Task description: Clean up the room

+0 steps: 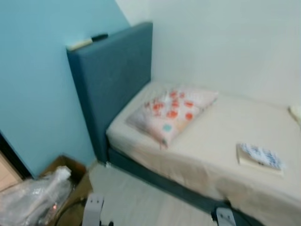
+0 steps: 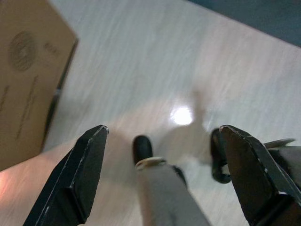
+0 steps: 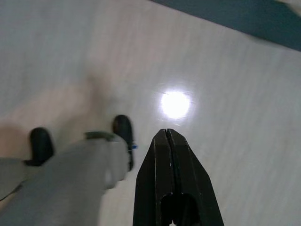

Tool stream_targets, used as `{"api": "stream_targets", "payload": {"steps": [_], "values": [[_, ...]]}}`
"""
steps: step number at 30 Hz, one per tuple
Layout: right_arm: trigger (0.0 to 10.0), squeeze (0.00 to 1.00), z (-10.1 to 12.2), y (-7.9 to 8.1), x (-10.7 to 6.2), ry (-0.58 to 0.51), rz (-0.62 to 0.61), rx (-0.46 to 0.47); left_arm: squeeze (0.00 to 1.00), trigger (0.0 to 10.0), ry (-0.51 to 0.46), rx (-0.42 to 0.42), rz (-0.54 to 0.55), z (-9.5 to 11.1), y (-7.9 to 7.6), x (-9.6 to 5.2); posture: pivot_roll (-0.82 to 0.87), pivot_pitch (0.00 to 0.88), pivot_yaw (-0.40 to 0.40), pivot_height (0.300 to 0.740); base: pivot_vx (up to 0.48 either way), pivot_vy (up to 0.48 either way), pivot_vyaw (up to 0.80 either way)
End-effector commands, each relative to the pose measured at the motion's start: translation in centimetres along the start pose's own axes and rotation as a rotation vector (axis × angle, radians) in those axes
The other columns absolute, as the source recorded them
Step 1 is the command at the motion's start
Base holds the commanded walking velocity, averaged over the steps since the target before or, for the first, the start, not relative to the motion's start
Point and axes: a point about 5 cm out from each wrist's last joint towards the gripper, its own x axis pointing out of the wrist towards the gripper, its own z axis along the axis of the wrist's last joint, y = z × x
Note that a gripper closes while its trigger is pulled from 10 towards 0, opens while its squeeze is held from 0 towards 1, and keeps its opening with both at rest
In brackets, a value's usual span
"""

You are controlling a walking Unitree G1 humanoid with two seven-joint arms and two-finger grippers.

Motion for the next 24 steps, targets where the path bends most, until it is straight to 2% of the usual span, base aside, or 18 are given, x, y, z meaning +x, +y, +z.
{"api": "stream_targets", "payload": {"steps": [1,24], "values": [[10.0,0.00,-0.24,0.50,0.01,0.011,0.014,-0.004,0.00,10.0,0.013,0.004,0.002,-0.23,0.42,-0.09,0.05,0.006,-0.043,0.722,0.285,0.000,0.00],[10.0,0.00,-0.27,0.67,0.02,0.010,0.020,-0.017,0.00,10.0,0.014,0.030,-0.015,-0.14,0.30,-0.07,0.04,0.000,-0.041,0.722,0.472,0.000,0.00]]}}
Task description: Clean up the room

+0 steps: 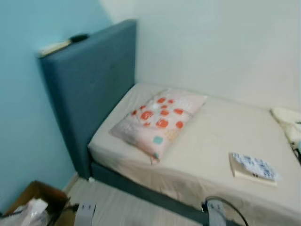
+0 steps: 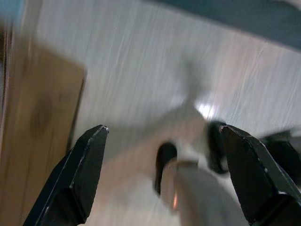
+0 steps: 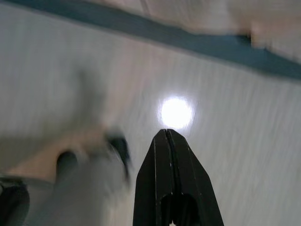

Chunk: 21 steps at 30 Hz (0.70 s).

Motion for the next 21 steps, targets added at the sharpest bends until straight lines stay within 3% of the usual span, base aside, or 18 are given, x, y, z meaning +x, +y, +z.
{"api": "stream_targets", "payload": {"steps": [1,21], "values": [[10.0,0.00,-0.91,-0.62,-0.15,0.034,-0.020,0.001,0.00,10.0,-0.005,0.012,-0.019,0.10,-0.62,0.10,0.04,0.000,-0.041,0.722,0.480,0.000,0.00],[10.0,0.00,-0.87,-0.59,-0.14,0.035,-0.027,0.003,0.00,10.0,-0.006,0.011,-0.030,0.01,-0.80,0.09,0.04,0.009,-0.035,0.722,0.480,0.000,0.00]]}}
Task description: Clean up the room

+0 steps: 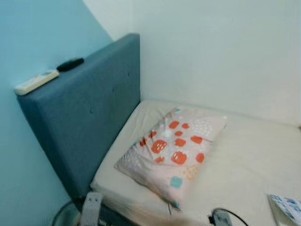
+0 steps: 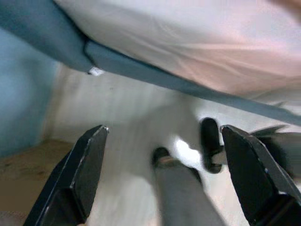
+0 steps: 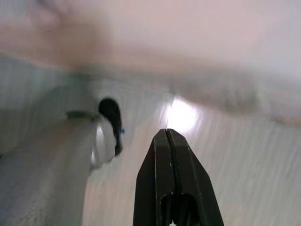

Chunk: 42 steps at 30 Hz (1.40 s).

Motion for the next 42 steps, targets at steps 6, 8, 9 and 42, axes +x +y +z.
{"api": "stream_targets", "payload": {"steps": [6,8,9,42], "values": [[10.0,0.00,0.0,0.3,0.0,0.014,0.004,-0.002,0.00,10.0,0.000,-0.017,0.014,-0.2,0.4,-0.1,0.04,0.009,-0.035,0.722,0.311,0.000,-0.61],[10.0,0.00,0.0,0.3,0.0,0.015,0.004,-0.001,0.00,10.0,-0.001,-0.017,0.014,-0.2,0.4,-0.1,0.04,0.009,-0.035,0.722,0.000,0.000,-0.73],[10.0,0.00,0.0,0.2,0.0,0.016,0.005,-0.001,0.00,10.0,-0.002,-0.018,0.015,-0.2,0.4,-0.1,0.04,0.009,-0.035,0.722,0.000,0.000,-0.72],[10.0,0.00,-0.4,0.0,0.0,0.033,-0.014,-0.008,0.00,10.0,-0.057,-0.034,0.032,2.1,0.0,0.4,0.04,0.014,-0.035,0.722,0.000,0.000,-0.69]]}}
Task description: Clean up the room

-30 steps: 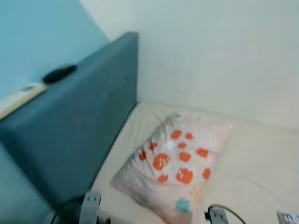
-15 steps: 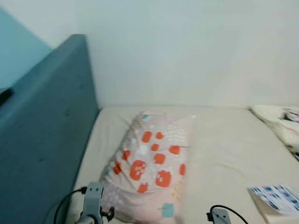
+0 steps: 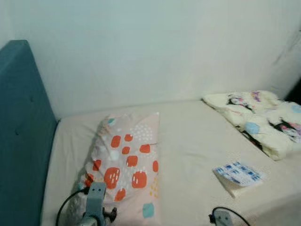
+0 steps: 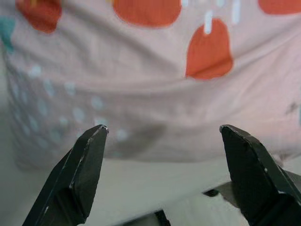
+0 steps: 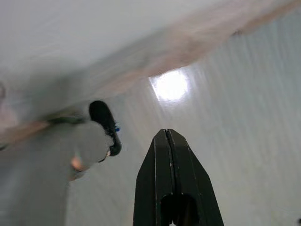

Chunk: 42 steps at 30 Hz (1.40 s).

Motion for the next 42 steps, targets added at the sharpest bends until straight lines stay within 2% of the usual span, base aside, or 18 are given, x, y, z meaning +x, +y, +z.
{"api": "stream_targets", "payload": {"steps": [1,7,13,15,18,23,42], "values": [[10.0,0.00,0.0,-0.4,0.0,0.000,-0.014,0.007,0.00,10.0,0.015,0.004,0.000,-0.2,-0.2,0.0,0.04,0.014,-0.035,0.722,0.000,0.000,-0.43],[10.0,0.00,0.0,-0.3,0.0,-0.004,-0.012,0.006,0.00,10.0,0.031,0.015,0.035,-0.3,0.2,0.0,0.04,0.014,-0.034,0.722,0.000,0.000,0.00],[10.0,0.00,0.0,-0.3,0.0,-0.003,-0.010,0.005,0.00,10.0,0.064,0.041,0.053,-1.1,0.5,-0.2,0.04,0.013,-0.036,0.722,0.000,0.000,0.00],[10.0,0.00,-0.1,-0.3,0.0,-0.002,-0.009,0.004,0.00,10.0,0.086,0.028,0.049,-1.6,0.6,-0.3,0.04,0.011,-0.037,0.722,0.000,0.000,0.00],[10.0,0.00,-0.1,-0.3,0.0,-0.001,-0.008,0.002,0.00,10.0,0.100,0.011,0.052,-1.9,0.8,-0.4,0.04,0.011,-0.038,0.722,0.000,-0.480,0.00],[10.0,0.00,-0.2,-0.3,0.0,0.002,-0.005,-0.004,0.00,10.0,0.120,0.031,0.083,-2.2,1.1,-0.5,0.04,0.008,-0.041,0.722,0.000,-0.480,0.00],[10.0,0.00,-0.4,-0.4,-0.1,-0.007,0.025,-0.013,0.00,10.0,0.166,0.065,0.151,-2.8,1.9,-0.8,0.04,0.007,-0.036,0.722,0.000,0.000,0.00]]}}
